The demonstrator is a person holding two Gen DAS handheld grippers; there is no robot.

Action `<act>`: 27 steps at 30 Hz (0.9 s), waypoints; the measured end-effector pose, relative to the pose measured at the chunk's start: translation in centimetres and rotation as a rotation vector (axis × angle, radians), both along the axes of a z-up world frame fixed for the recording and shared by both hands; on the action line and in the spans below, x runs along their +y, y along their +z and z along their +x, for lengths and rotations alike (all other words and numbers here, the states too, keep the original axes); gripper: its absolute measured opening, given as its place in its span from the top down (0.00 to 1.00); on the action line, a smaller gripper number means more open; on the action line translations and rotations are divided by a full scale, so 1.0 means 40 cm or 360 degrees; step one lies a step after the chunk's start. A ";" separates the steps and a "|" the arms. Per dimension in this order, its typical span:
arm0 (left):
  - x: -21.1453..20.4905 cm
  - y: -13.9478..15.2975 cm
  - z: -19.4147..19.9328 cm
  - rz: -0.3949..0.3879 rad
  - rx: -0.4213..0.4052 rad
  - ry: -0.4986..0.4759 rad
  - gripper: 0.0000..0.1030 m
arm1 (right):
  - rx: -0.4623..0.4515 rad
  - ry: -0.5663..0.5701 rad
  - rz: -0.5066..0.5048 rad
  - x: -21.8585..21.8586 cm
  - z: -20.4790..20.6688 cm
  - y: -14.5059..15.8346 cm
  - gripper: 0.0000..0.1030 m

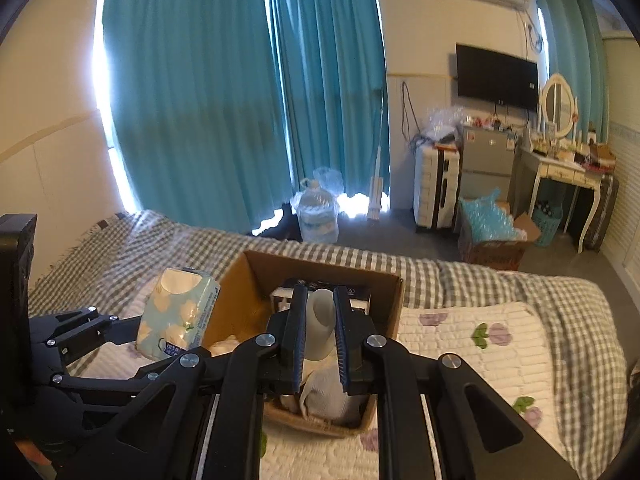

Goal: Organize soft objects
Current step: 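Lower both held items into the box and open both grippers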

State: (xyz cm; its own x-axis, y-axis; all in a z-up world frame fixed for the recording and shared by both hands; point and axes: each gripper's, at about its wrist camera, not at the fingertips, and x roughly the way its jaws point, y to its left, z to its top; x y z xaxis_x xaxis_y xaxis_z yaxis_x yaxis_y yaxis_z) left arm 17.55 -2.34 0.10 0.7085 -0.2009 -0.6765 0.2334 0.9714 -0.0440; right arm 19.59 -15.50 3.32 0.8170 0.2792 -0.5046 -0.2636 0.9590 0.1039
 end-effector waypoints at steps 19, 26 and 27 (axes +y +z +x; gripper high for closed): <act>0.039 -0.096 0.110 0.0012 -0.0034 0.0061 0.24 | 0.0148 -0.0074 0.0032 0.038 0.188 -0.140 0.32; 0.050 -0.011 0.053 0.0022 -0.0104 0.0094 0.24 | 0.0067 -0.0145 -0.0022 0.015 0.115 -0.033 0.32; 0.051 0.016 0.034 0.0017 -0.0131 0.0100 0.24 | 0.0048 -0.0154 -0.0027 0.008 0.095 -0.007 0.32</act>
State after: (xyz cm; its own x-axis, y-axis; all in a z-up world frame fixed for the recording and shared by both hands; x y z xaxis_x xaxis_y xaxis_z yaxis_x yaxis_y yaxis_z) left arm 18.93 -0.29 0.74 0.7728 -0.1475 -0.6173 0.1747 0.9845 -0.0166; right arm 23.40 -15.18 3.05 0.8240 0.1908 -0.5335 -0.1663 0.9816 0.0941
